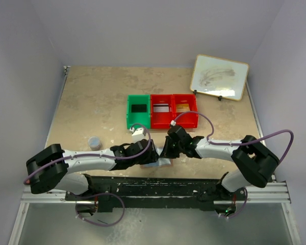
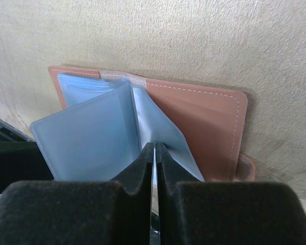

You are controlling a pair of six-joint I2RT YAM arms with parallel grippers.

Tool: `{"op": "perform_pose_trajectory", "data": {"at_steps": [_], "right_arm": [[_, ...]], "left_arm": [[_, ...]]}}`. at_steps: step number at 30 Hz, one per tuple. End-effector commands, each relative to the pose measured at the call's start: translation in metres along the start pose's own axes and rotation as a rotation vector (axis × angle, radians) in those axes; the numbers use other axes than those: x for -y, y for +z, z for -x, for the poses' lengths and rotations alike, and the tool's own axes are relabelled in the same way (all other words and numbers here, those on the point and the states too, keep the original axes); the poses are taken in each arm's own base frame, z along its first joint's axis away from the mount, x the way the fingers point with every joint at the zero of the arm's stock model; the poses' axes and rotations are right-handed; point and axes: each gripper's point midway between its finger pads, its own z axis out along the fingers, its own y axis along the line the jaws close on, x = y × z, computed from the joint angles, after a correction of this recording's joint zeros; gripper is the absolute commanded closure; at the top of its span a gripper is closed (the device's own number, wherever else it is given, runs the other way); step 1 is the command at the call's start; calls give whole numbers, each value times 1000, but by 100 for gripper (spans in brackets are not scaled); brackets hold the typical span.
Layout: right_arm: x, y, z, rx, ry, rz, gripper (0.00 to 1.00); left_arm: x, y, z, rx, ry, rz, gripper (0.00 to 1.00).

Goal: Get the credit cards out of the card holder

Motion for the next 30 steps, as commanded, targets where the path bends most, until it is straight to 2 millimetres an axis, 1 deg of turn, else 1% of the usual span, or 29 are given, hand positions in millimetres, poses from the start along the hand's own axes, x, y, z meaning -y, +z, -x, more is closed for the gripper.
{"op": "perform_pose_trajectory", "data": {"at_steps": [1, 5, 10, 12, 16, 20, 24, 30], "right_arm": [[0, 0, 2, 7, 5, -23, 93], [-4, -1, 3, 14, 17, -1, 92], [-8, -7, 5, 40, 43, 32, 88], [-4, -7, 5, 49, 57, 21, 87], [3, -6, 2, 51, 92, 2, 87], [5, -6, -1, 56, 125, 17, 87], [4, -8, -2, 59, 147, 30, 87], [13, -7, -10, 30, 161, -3, 86]], "left_arm": [[23, 0, 4, 4, -57, -90, 41], [33, 7, -7, -37, -95, -144, 40], [49, 6, -9, -51, -138, -231, 40], [53, 4, -7, -47, -140, -250, 40], [65, -4, 4, -16, -165, -304, 38], [72, -11, 14, 25, -180, -341, 36], [63, -15, 24, 69, -181, -290, 36], [27, -25, 39, 160, -195, -155, 34]]}}
